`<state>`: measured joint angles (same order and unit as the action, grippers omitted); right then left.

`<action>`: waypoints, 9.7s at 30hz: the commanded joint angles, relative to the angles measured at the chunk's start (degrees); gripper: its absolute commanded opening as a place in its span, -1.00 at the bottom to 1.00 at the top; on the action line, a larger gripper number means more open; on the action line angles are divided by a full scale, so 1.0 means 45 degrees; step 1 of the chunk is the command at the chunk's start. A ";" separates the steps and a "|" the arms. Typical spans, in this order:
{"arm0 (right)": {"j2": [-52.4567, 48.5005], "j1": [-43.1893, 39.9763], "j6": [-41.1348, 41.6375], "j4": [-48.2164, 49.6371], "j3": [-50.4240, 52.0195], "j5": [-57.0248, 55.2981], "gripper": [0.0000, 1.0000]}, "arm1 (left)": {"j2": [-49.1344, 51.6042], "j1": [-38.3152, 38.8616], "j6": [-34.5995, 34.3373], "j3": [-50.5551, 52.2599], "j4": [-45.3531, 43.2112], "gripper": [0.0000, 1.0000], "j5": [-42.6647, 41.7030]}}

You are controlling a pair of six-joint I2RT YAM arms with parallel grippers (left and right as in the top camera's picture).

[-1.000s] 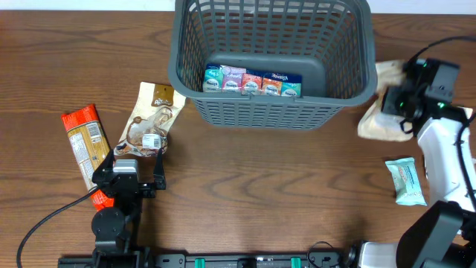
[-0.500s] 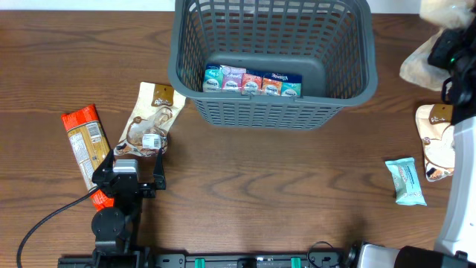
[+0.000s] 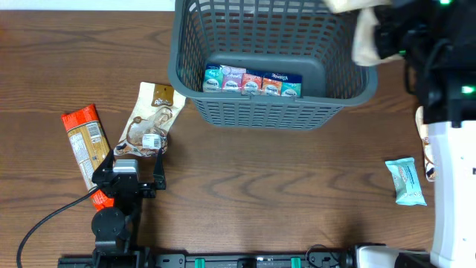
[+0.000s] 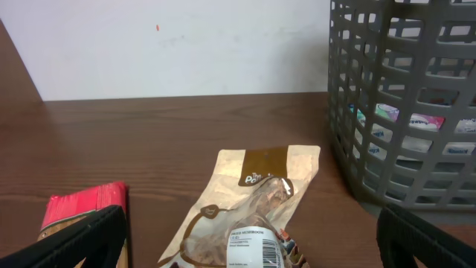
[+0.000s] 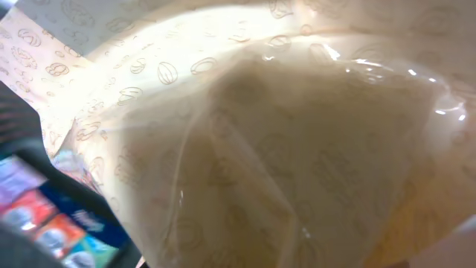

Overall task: Pack container
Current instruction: 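Carry the clear pouch into the grey basket, then release the pouch and withdraw the right gripper, then lower the right gripper onto the teal wipes packet and grasp, then carry the teal wipes packet into the grey basket and release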

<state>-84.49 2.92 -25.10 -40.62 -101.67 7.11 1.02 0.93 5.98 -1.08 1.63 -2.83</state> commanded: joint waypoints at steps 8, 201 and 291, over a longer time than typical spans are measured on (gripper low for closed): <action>-0.1690 0.2705 -0.1972 0.0432 -0.0316 0.0568 -0.98 | -0.0010 0.0029 -0.0063 0.0189 0.0486 0.97 0.0121; -0.3133 -1.0078 -0.2001 -0.0112 1.1060 -0.1996 0.35 | -0.0010 0.0029 -0.0063 0.0189 0.0481 0.97 0.0117; -0.7752 0.2739 -0.5464 -0.7655 -0.5178 0.1418 0.95 | -0.0010 0.0029 -0.0073 0.0189 0.0486 0.97 0.0112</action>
<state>-124.70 16.01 -52.66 -75.13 -121.67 13.19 1.02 0.93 5.98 -1.10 1.65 -2.83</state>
